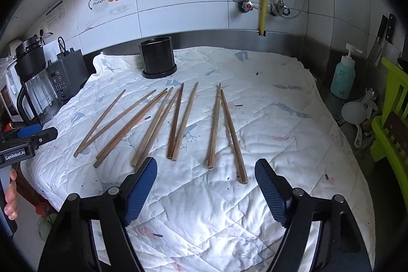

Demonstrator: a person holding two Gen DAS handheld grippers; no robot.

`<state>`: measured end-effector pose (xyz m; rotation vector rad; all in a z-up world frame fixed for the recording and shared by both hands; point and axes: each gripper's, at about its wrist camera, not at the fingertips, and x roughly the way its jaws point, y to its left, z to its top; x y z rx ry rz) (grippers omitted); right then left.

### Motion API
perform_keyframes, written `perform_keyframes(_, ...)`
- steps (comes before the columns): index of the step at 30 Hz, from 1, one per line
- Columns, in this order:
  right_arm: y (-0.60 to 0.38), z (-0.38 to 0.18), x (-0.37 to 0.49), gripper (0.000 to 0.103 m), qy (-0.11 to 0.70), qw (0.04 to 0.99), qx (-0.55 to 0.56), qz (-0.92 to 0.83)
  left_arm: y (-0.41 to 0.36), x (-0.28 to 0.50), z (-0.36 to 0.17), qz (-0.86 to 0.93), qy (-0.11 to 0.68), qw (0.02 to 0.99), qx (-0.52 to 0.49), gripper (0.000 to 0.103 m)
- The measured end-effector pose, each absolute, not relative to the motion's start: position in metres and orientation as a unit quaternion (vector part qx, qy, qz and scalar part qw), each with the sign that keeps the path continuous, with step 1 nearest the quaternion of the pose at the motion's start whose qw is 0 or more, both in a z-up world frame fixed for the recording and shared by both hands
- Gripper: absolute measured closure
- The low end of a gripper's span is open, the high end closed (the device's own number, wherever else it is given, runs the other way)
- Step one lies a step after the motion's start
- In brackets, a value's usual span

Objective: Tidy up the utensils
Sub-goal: 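Move both tools down toward the loose wooden chopsticks on the cloth, then close the left tool on one chopstick while the right tool grasps another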

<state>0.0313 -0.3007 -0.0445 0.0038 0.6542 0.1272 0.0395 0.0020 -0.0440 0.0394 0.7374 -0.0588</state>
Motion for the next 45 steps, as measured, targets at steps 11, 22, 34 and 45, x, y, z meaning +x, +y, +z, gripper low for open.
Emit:
perform_keyframes(11, -0.311, -0.064, 0.047, 0.031, 0.35, 0.935, 0.011, 0.05, -0.002, 0.057, -0.075, -0.084, 0.399, 0.912, 0.031, 0.057)
perform_keyframes(22, -0.323, -0.074, 0.057, 0.041, 0.358, 0.932, 0.029, 0.042, -0.025, 0.098, -0.091, -0.144, 0.411, 0.899, 0.041, 0.069)
perform_keyframes(34, -0.328, -0.079, 0.066, 0.046, 0.36, 0.932, 0.03, 0.044, -0.031, 0.121, -0.113, -0.145, 0.432, 0.89, 0.028, 0.073)
perform_keyframes(45, -0.336, -0.088, 0.07, 0.063, 0.364, 0.93, 0.043, 0.044, -0.045, 0.107, -0.116, -0.12, 0.407, 0.903, 0.065, 0.077)
